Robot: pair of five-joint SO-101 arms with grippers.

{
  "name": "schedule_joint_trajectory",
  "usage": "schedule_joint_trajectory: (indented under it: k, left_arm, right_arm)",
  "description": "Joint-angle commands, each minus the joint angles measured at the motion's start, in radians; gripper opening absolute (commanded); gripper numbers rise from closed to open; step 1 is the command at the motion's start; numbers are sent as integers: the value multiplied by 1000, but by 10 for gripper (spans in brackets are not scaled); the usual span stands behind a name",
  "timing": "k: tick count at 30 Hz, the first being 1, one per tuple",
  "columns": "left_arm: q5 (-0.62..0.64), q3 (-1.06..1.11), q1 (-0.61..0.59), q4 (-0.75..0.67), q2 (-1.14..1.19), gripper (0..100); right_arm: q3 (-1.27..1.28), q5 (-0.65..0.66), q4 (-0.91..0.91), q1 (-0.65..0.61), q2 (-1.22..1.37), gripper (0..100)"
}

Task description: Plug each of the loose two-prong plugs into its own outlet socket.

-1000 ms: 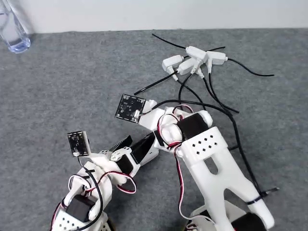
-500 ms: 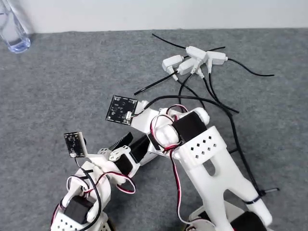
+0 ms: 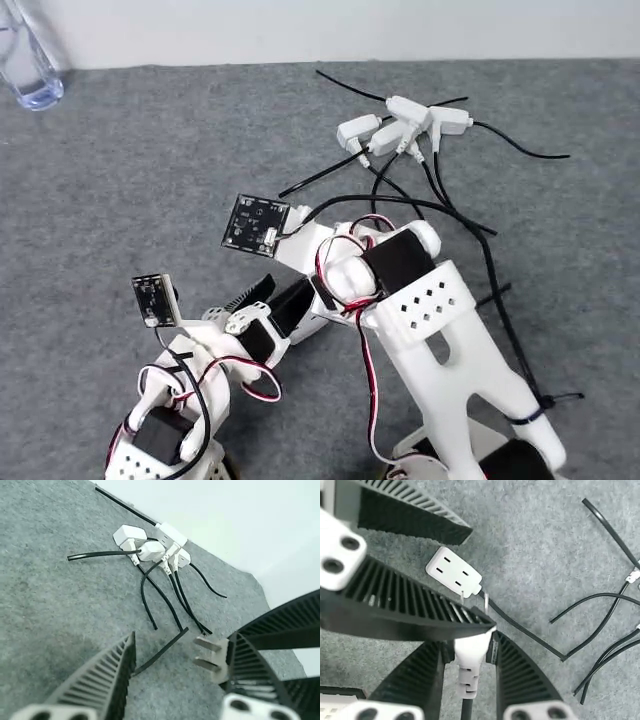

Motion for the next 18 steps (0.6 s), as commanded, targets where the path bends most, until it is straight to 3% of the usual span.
schedule_joint_trajectory:
  k: [1,18]
  left_arm:
    - [-2,13,-3,31,6,268]
    - [-3,13,-3,31,6,268]
  right_arm:
    - [-115,-8,5,44,-24,8]
    - [-163,-15,7,45,-62,8]
